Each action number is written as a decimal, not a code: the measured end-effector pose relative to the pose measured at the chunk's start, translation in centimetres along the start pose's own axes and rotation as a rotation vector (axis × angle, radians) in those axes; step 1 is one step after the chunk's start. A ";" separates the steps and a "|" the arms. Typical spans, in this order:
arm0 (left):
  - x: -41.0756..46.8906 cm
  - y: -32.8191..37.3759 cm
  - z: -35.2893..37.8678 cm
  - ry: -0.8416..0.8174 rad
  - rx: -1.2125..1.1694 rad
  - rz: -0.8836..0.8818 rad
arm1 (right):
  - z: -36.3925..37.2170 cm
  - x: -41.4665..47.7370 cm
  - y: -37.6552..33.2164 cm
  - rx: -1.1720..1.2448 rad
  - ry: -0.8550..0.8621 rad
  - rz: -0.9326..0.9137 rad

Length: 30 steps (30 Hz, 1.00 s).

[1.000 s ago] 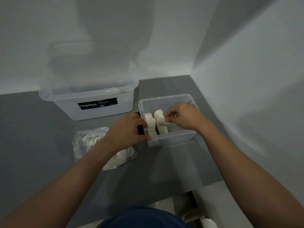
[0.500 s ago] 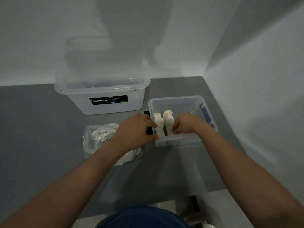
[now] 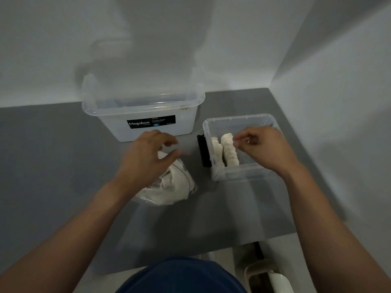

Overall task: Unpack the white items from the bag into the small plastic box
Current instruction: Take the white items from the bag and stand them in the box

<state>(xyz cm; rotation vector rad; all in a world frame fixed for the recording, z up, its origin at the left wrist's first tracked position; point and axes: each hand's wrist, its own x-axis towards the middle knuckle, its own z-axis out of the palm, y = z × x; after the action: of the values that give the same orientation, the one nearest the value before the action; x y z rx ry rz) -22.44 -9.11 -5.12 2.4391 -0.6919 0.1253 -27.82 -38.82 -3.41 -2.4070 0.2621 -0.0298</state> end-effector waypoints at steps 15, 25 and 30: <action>-6.7 -11.2 0.6 -0.340 0.282 0.134 | 20.5 -3.9 -10.7 -0.473 -0.191 -0.262; -4.5 -11.9 2.1 -0.448 0.419 -0.053 | 22.3 -0.9 -9.2 -0.479 -0.061 0.020; -4.5 -12.3 2.2 -0.429 0.347 -0.036 | 23.0 -1.1 -10.0 -0.569 -0.089 0.038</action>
<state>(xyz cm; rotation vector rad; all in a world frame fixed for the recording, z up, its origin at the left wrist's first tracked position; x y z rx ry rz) -20.21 0.14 -14.45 2.8450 -0.8674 -0.3294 -24.94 -16.27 -14.01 -2.9566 0.3051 0.1940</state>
